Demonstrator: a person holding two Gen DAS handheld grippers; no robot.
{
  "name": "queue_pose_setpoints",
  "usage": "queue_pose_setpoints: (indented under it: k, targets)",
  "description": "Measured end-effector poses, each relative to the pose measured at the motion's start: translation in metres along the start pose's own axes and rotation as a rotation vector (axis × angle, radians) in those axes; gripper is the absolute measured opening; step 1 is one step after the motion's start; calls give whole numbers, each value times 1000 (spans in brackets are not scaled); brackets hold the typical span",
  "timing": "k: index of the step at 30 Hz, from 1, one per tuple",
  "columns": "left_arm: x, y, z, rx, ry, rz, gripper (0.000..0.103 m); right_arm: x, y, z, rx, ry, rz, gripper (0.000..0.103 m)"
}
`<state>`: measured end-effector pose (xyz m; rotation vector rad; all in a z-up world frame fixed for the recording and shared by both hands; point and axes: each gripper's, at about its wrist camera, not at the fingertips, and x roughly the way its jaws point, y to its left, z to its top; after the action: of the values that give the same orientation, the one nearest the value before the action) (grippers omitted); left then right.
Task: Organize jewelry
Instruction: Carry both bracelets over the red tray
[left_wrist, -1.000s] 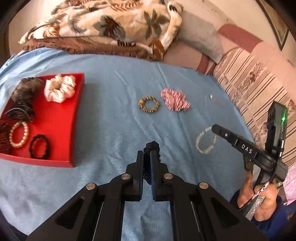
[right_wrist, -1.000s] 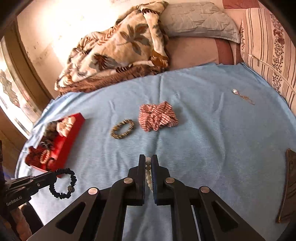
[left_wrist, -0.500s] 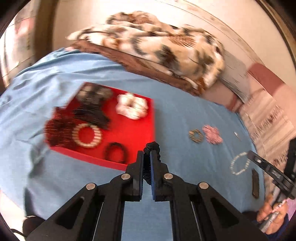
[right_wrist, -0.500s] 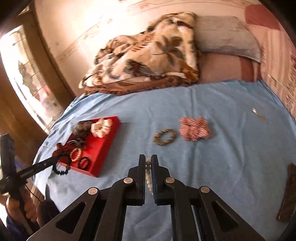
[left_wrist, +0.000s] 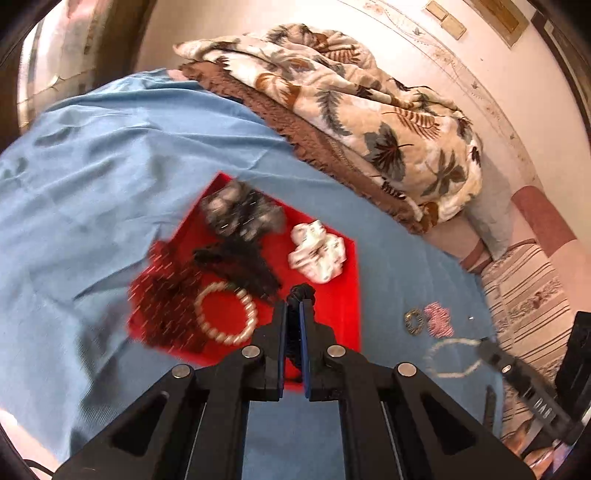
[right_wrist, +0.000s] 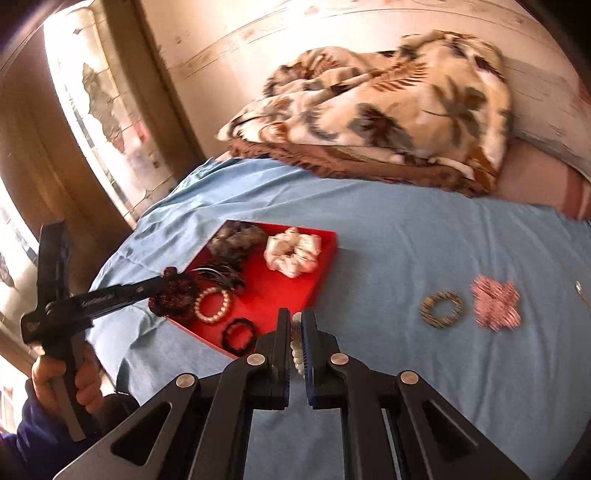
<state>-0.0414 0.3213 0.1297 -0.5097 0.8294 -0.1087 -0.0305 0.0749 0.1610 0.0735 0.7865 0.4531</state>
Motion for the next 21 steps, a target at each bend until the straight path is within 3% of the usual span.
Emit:
queue_pose_setpoints:
  k: [4,13,18,21]
  targets:
    - [28,-10,22,26,16,-14,6,27,20,12,-30,25,15,7]
    - [116,-2,57,42,122,65,6,97,35,28,-5,96,51,7]
    - [142,4,59,52,153,100,6,133,24,32,93,134,107,7]
    - [153,5,59,63,166,138,6,157,22,29,79,171,69,7]
